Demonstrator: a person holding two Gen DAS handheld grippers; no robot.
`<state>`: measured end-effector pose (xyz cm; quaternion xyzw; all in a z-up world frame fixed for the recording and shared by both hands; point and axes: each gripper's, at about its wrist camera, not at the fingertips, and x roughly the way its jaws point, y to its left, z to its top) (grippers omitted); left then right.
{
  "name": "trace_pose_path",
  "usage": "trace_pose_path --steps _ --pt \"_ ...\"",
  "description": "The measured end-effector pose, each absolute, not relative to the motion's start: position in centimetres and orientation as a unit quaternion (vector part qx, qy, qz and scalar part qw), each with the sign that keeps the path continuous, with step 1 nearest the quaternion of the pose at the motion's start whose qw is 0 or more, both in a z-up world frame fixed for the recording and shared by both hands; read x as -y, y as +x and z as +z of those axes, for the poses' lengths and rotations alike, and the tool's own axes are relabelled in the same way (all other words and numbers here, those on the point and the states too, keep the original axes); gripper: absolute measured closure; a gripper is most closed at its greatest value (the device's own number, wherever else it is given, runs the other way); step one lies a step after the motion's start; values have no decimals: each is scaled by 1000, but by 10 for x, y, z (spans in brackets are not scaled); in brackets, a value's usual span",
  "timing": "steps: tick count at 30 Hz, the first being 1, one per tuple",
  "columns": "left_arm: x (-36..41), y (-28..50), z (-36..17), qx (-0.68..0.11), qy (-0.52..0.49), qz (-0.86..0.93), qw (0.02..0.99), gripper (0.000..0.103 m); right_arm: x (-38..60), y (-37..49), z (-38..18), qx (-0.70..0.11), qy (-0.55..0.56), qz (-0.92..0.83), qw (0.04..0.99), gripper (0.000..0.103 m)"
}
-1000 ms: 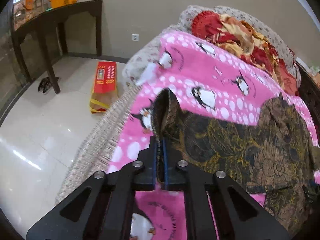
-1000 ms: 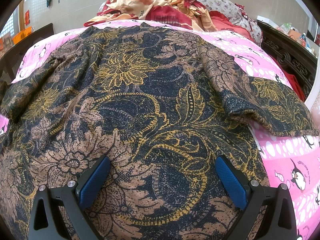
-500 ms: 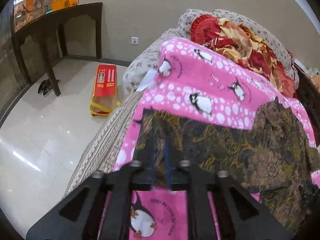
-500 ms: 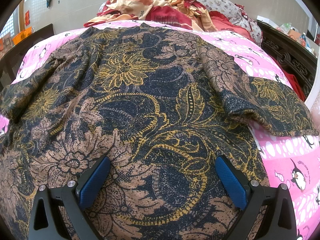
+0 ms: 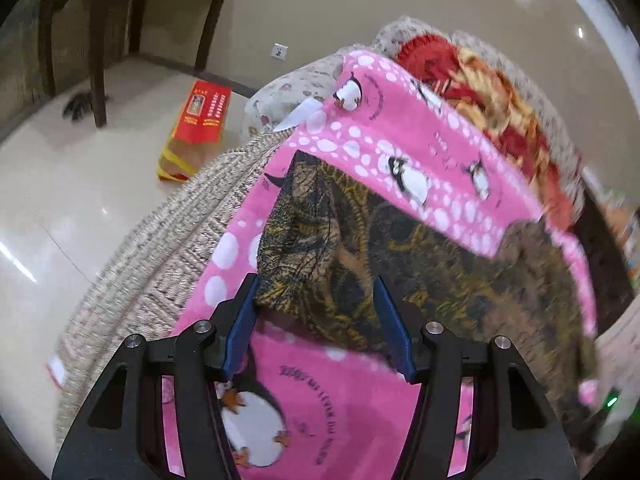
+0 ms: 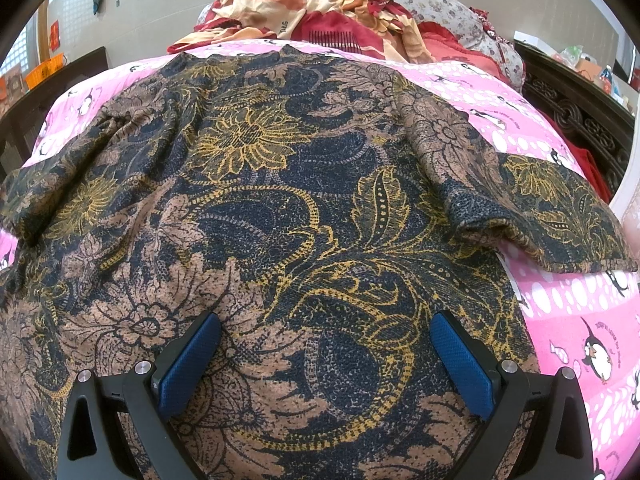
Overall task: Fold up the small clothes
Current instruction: 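Lift the sleeve with the left gripper and fold it across the shirt back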
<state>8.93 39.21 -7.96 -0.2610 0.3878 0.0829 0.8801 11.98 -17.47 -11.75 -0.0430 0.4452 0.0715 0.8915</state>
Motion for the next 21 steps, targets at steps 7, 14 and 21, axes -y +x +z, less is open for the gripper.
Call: trace_pose_path --steps 7,14,21 --pt "-400 100 -85 -397 -266 113 871 89 175 120 -117 -445 -43 72 892 0" --pt "-422 90 2 -302 -247 164 906 95 175 120 -117 -445 -43 72 891 0" --pt "-446 92 93 -233 -229 166 931 95 175 120 -117 -445 -43 72 892 0"
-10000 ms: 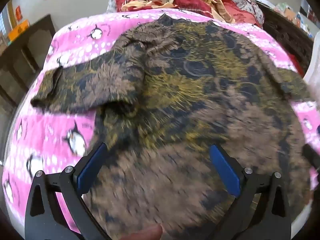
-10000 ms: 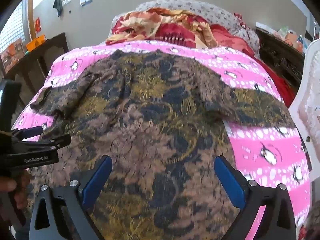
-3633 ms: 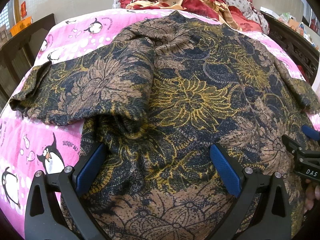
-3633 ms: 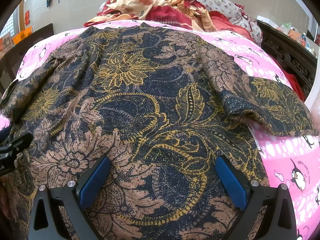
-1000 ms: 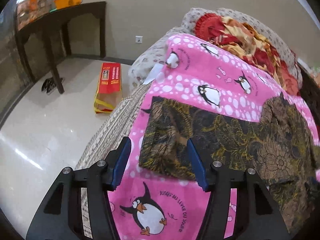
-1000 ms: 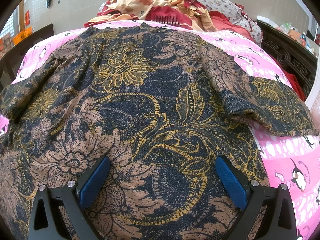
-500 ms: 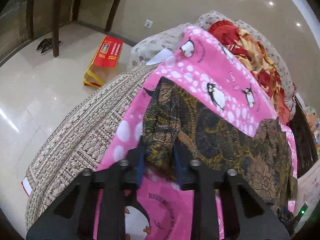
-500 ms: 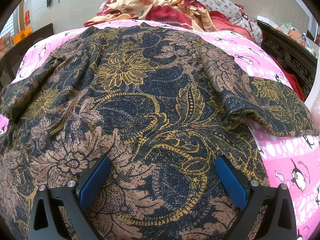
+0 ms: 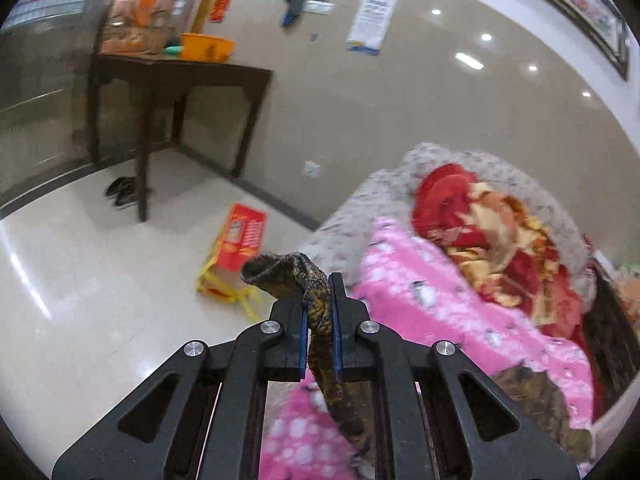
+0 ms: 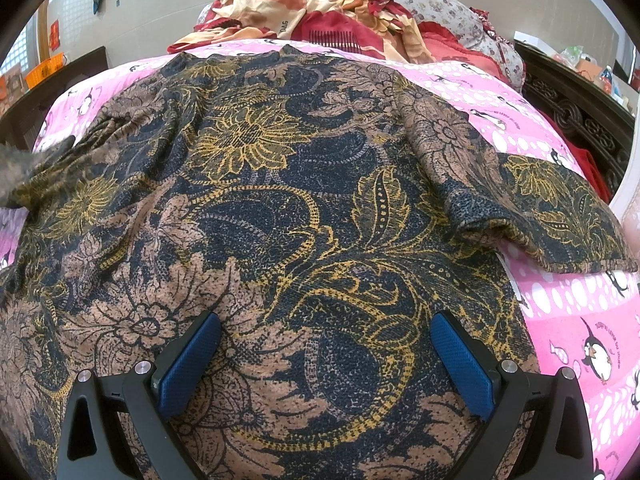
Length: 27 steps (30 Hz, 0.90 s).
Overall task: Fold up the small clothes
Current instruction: 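Lift the sleeve with the left gripper and fold it across the shirt back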
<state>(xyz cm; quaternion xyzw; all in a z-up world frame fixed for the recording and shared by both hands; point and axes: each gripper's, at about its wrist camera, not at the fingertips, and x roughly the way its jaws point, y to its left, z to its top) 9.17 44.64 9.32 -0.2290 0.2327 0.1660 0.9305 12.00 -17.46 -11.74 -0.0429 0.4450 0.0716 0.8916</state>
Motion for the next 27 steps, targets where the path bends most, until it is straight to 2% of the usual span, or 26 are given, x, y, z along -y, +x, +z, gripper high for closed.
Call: trace_pose_path --steps 3,7,11,14,17,19,20,22,23,24,27 --pt "-406 103 103 -228 -214 100 945 95 174 120 -117 -445 -43 71 892 0" --pt "-305 132 90 -247 -191 -25 950 95 175 120 -118 -445 -43 71 892 0" --pt "-176 166 42 -299 -159 -135 931 95 175 120 -117 -445 -43 71 892 0" --pt "-89 186 -14 -357 -135 -175 908 95 175 120 -117 -445 -43 72 892 0" --pt "-46 197 -62 -414 -122 -183 883 94 175 120 -117 -446 -44 71 891 0" --pt "-34 199 -79 -442 -120 -185 869 88 175 120 -115 -452 -44 70 888 1" --pt "-32 194 -82 -446 -124 -191 865 88 176 120 -110 -456 -39 65 887 8" --pt "-34 177 -79 -437 -124 -202 867 76 173 119 -87 -432 -36 73 898 13" --pt "-35 168 -75 -432 -121 -209 869 66 169 117 -74 -408 -37 89 908 13" --pt "-38 158 -71 -425 -113 -212 873 62 163 118 -61 -384 -39 108 916 13" --pt "-51 123 -71 -410 -65 -206 886 61 145 135 -41 -362 -1 187 913 13"
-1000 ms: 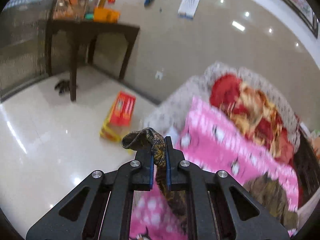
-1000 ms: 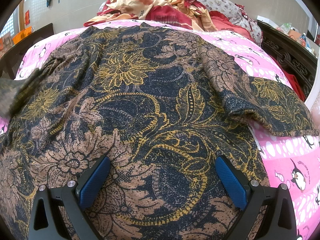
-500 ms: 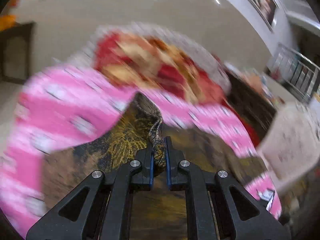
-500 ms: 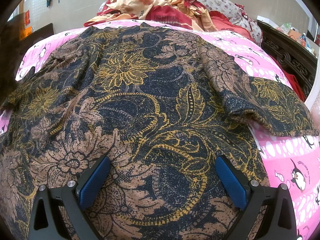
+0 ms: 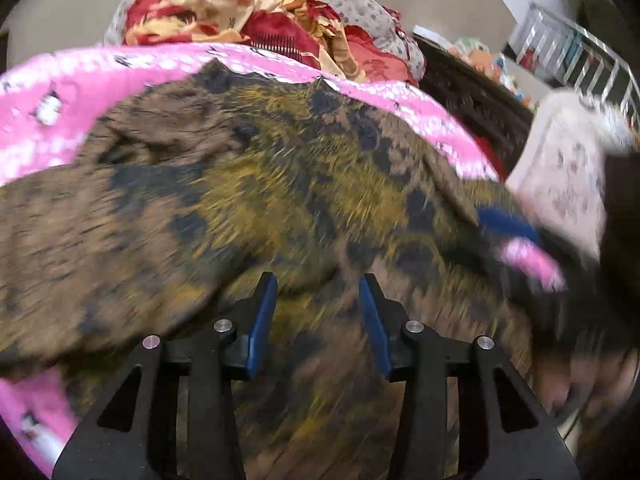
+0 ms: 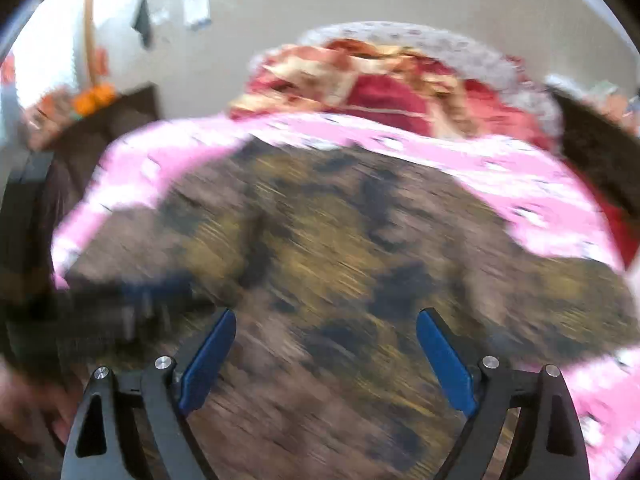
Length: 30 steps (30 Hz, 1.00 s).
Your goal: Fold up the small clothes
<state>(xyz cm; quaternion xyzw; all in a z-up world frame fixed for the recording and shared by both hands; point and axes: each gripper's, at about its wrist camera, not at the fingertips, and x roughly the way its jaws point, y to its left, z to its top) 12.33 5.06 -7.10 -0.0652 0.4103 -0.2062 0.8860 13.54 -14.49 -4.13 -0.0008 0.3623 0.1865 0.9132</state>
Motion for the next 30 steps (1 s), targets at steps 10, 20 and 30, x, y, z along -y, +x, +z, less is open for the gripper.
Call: trace_pose_path --steps 10,20,30 --pt "-111 91 -105 -413 -99 -133 895 61 109 207 -95 -420 126 322 839 62" --pt "-107 94 -107 -413 -100 -130 896 61 96 227 -98 -427 106 346 829 95" --pt "-116 89 -107 -414 -94 -126 897 61 184 220 -87 -438 162 261 845 99"
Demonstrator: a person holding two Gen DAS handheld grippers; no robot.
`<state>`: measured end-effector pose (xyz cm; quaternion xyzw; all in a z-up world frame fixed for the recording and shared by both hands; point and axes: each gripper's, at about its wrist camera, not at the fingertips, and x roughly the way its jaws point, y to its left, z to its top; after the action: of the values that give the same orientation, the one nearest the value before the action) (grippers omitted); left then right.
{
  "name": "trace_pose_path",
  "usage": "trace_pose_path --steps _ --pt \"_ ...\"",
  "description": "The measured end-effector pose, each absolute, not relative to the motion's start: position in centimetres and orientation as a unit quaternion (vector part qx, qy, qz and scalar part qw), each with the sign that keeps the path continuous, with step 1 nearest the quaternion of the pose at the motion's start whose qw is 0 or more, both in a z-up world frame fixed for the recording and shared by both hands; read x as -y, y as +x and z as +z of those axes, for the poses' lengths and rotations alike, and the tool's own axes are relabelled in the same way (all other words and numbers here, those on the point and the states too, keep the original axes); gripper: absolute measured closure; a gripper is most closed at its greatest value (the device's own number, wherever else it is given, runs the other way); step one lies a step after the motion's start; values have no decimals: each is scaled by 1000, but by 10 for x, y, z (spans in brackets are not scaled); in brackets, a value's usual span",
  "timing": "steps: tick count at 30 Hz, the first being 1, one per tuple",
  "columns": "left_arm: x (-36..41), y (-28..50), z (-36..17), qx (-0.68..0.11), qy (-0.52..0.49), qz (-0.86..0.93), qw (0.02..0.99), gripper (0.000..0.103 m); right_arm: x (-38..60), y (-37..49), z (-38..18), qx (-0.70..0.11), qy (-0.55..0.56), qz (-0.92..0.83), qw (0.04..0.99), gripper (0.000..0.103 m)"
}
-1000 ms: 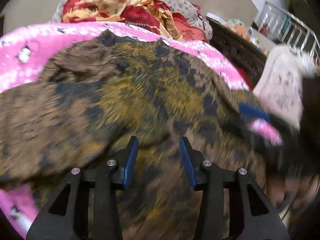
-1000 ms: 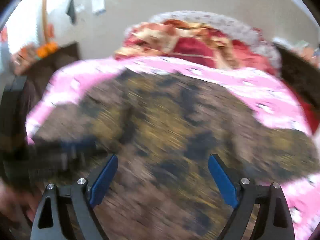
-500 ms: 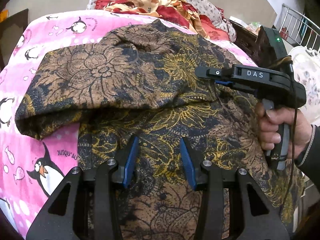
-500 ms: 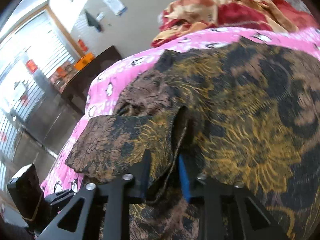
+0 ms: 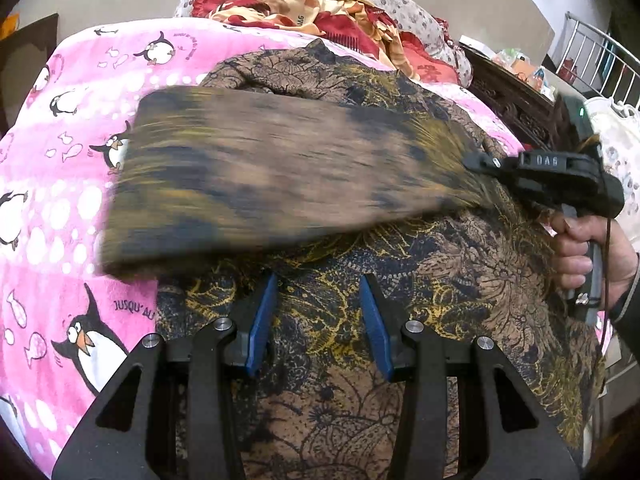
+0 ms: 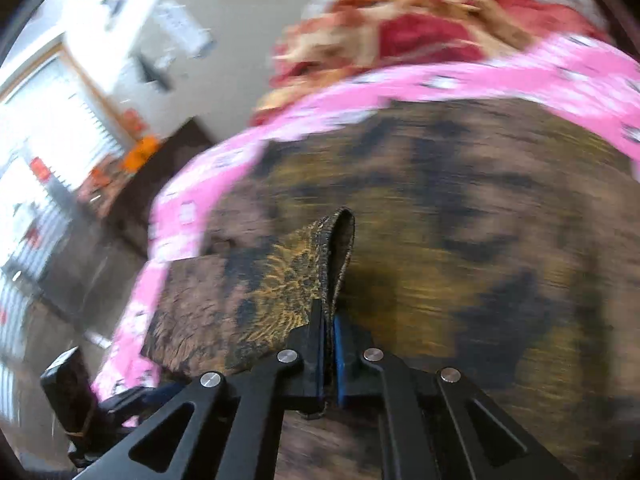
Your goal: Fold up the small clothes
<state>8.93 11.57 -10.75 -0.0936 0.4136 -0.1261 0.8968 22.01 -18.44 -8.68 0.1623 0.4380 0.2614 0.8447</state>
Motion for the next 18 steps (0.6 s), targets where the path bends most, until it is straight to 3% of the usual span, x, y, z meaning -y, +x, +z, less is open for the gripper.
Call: trace_pose_path --steps 10,18 --pt "-114 88 -107 -413 -90 -124 898 61 304 217 -96 -462 208 128 852 100" --pt "-115 85 -103 -413 -91 -115 899 61 308 213 -101 -478 187 118 850 100"
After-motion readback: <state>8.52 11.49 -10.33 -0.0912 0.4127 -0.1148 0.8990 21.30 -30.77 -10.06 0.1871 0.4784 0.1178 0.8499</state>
